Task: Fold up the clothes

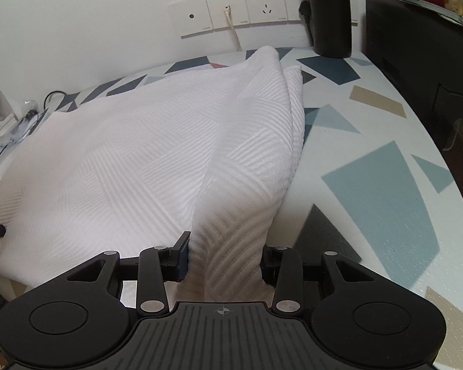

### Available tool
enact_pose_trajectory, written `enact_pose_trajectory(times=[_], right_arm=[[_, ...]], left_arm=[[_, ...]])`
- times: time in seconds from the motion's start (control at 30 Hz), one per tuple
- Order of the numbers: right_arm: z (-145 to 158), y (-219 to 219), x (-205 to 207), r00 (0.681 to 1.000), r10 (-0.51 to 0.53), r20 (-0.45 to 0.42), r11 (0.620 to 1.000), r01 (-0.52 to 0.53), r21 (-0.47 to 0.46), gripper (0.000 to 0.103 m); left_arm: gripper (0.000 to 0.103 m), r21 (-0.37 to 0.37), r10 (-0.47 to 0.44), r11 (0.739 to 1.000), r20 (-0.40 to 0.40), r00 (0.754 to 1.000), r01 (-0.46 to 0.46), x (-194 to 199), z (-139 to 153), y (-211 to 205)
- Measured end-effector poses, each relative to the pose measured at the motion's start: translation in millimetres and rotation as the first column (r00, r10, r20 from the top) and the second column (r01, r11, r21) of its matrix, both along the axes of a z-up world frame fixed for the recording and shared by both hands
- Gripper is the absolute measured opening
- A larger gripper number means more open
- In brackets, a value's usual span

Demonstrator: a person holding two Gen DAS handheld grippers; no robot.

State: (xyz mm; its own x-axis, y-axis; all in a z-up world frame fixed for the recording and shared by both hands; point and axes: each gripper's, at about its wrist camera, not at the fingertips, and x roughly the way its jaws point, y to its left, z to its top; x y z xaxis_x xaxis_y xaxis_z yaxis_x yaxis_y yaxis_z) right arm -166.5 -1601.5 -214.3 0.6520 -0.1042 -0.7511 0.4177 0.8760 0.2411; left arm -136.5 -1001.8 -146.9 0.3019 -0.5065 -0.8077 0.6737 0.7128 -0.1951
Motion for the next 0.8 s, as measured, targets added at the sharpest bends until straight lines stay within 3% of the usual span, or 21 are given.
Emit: enact_pose_trajectory(times=[0.57,0.8], right_arm=[[-1.4,5.4,-30.2,0.999,-0.02,0.038,1.0,0.019,0.022,0.038],[3.3,-1.8,-51.6,0.99,-0.112,0.085,0.992,0.106,0.066,0.048]], left_arm=[[0.043,-0.006,-0.001,1.0,0.017,1.0,0.001,-22.2,1.0,16.6],[0.052,-0.044,0.03,0.999,-0.014,0.999,-0.03,-17.0,4.5,29.7]])
